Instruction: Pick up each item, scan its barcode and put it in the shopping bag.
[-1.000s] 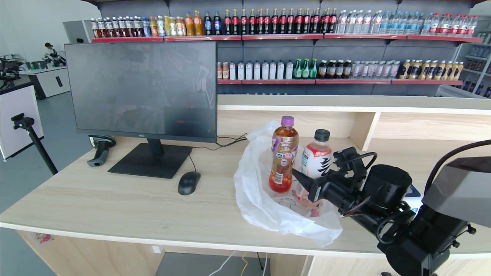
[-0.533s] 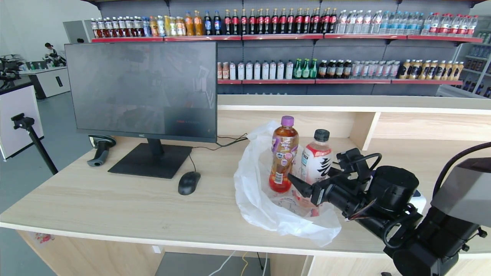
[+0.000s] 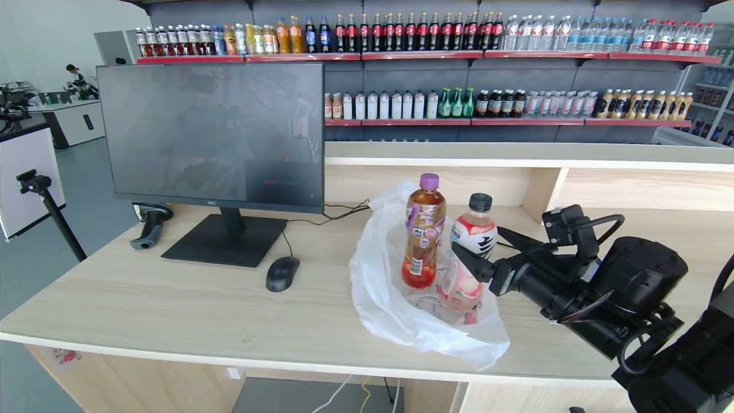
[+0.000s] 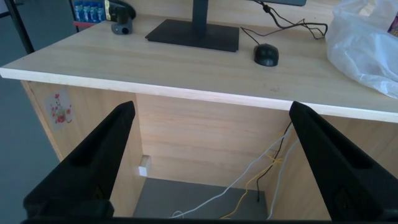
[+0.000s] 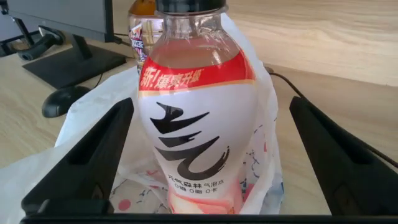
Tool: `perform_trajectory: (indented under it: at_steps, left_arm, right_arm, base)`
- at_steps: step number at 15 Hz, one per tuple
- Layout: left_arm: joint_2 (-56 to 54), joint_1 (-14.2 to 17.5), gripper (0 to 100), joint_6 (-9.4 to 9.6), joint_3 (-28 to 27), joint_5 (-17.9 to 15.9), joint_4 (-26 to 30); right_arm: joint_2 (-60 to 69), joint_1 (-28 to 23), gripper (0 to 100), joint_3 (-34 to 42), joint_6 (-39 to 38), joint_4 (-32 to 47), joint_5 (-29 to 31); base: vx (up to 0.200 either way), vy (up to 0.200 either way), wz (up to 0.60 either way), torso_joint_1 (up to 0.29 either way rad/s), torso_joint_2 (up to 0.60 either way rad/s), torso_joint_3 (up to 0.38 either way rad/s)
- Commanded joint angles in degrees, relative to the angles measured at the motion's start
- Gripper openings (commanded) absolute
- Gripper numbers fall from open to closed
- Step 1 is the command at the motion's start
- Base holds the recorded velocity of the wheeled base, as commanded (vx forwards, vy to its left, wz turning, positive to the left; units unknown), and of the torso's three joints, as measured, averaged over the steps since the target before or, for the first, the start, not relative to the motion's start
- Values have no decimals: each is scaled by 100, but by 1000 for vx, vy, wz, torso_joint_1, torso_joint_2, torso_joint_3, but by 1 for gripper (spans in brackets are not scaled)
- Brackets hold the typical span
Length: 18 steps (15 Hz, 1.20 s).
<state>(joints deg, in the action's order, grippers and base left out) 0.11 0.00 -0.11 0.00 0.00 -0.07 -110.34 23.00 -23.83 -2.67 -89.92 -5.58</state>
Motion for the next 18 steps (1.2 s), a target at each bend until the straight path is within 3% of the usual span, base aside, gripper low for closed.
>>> perform_trajectory:
  at_steps: [1,5,11,15,18]
  left_arm:
    - [-2,0,100,2,0,0,-1]
    - [-2,0,100,-7,0,0,-1]
    - [-2,0,100,-15,0,0,-1]
    - [-2,0,100,-15,0,0,-1]
    - [-2,0,100,-15,0,0,-1]
  right_arm:
    - [337,117,100,248,3,-8,-4]
    - [592,143,100,467,3,-8,-4]
    - [645,161,100,590,3,-8,-4]
    - [689,125,100,529,3,-8,-4]
    - [768,55,100,582,-5,-8,-4]
  base:
    - [0,0,0,0,0,0]
    - [0,0,0,0,0,0]
    - [-200,0,0,0,2,1]
    - [0,0,0,0,0,0]
    - [0,0,-600,14,6,-6]
